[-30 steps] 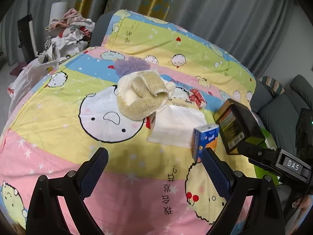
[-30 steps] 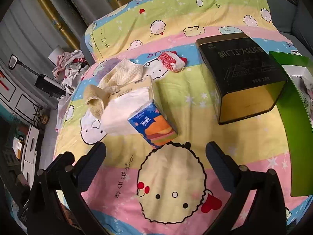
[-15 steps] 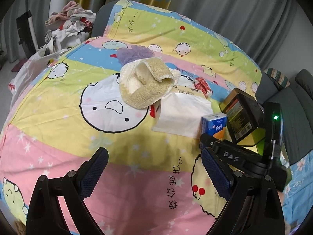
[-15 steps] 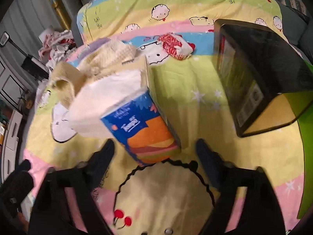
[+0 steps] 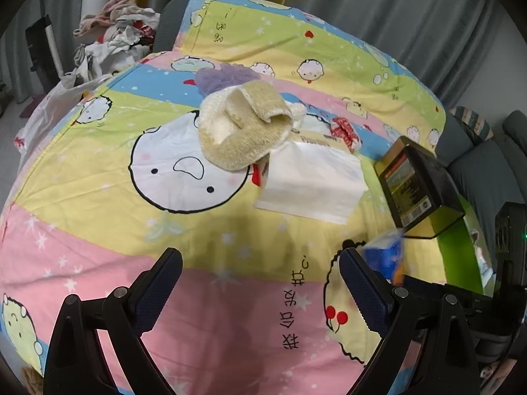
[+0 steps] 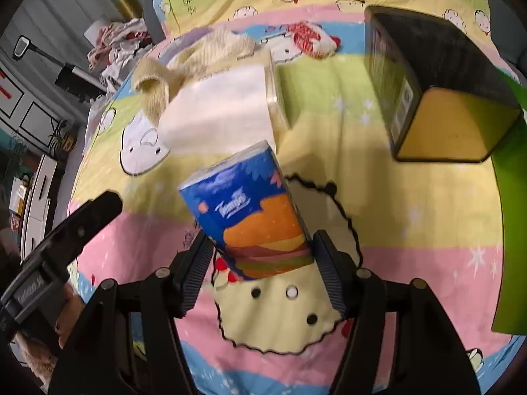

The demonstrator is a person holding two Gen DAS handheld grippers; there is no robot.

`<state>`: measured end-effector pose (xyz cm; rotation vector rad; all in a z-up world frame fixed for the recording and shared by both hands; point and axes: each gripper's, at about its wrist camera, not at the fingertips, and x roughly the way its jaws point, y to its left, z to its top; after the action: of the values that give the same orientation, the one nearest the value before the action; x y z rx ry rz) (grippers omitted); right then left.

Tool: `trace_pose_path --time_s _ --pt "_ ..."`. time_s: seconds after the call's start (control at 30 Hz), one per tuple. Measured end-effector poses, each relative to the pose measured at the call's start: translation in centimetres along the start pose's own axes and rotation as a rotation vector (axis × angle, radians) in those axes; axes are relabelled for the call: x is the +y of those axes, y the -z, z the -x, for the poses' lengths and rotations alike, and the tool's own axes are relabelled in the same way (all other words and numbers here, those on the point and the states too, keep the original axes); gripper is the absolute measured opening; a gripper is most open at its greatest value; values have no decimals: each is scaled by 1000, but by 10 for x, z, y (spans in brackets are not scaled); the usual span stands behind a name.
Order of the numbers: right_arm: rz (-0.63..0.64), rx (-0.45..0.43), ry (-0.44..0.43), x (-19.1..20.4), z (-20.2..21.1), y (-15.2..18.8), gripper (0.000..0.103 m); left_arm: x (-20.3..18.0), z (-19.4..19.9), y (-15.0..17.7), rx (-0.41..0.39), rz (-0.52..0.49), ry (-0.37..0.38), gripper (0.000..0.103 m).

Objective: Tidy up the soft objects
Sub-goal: 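Lift the blue Tempo pack with the right gripper above the bed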

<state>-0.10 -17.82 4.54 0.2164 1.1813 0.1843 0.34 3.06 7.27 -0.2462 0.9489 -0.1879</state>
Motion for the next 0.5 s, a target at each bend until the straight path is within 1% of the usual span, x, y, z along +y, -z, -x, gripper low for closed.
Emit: trace_pose_path --time_s 0.03,0.1,0.17,0.2,0.37,0.43,0.5 --pt "-8 14 -3 -2 -5 0 63 -1 -2 1 2 -5 -7 96" --pt "-49 52 -7 -7 -14 -2 68 -4 -4 3 14 -13 -17 96" --pt "-81 62 -26 -14 -15 -3 79 -5 -6 4 21 -11 -14 96" --pt "-93 53 -37 -17 -12 -4 81 -5 -5 5 20 -9 -10 96" --pt "-136 -47 -62 -32 19 -4 89 -11 -6 7 17 6 28 96" --pt "-169 -93 -87 -43 31 -4 89 -18 -10 10 33 -1 60 96" --pt "-208 -147 -130 -52 41 -3 89 -26 -15 12 45 -9 88 96"
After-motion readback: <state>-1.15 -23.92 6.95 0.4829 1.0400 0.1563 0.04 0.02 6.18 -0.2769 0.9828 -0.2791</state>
